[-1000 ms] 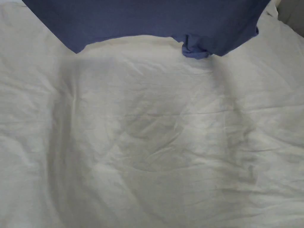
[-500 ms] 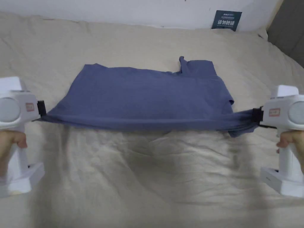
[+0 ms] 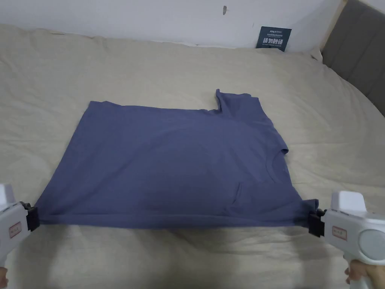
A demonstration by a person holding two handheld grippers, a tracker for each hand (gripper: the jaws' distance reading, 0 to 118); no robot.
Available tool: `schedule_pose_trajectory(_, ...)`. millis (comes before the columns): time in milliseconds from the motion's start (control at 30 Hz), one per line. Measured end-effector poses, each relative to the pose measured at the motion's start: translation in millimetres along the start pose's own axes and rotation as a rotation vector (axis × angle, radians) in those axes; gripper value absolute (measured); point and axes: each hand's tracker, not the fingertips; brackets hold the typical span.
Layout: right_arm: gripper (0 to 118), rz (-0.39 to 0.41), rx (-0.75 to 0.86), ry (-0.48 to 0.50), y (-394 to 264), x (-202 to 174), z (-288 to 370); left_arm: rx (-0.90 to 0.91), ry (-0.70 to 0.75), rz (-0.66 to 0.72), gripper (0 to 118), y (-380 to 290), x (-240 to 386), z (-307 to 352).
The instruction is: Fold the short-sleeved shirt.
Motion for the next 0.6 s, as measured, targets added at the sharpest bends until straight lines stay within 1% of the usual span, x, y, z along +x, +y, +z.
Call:
schedule_pose_trajectory(33,6,0.006,0.000,0.002,-5,1,1,-0.015,-0.008,0.022,3,-1,-2,1)
schedule_pose_trajectory(67,9,0.012,0.000,0.003,-8,4,-1,-0.015,-0.012,0.027,9,-4,-3,4)
schedule_pose_trajectory(100,21,0.014,0.013,0.003,-12,5,0,-0.013,-0.012,0.031,27,-6,-5,4)
schedule_pose_trajectory(133,41,0.005,0.029,-0.002,-13,6,4,-0.010,-0.004,0.024,56,-6,-4,9)
schedule_pose_trajectory(167,70,-0.015,0.029,-0.016,-13,8,7,-0.002,0.003,0.012,84,-7,-5,15)
schedule_pose_trajectory(200,100,-0.045,0.020,-0.025,-14,12,8,0.010,0.004,0.006,108,-7,-6,21)
schedule_pose_trajectory(233,111,-0.080,0.023,-0.018,-15,17,12,0.045,-0.001,0.010,118,-7,-6,26)
schedule_pose_trajectory(267,113,-0.118,0.046,-0.026,-16,20,21,0.102,-0.004,0.013,118,-6,-5,34)
schedule_pose_trajectory(333,113,-0.126,0.132,-0.041,-17,23,45,0.179,-0.028,-0.032,118,-3,-2,51)
schedule_pose_trajectory(433,113,-0.072,0.303,-0.110,-12,11,82,0.267,-0.023,-0.062,118,5,14,71)
schedule_pose_trajectory(500,118,-0.022,0.410,-0.098,-8,-11,108,0.359,-0.042,-0.057,118,7,30,83)
schedule_pose_trajectory(600,118,0.011,0.550,-0.038,-5,-37,129,0.448,-0.049,-0.064,118,14,55,95)
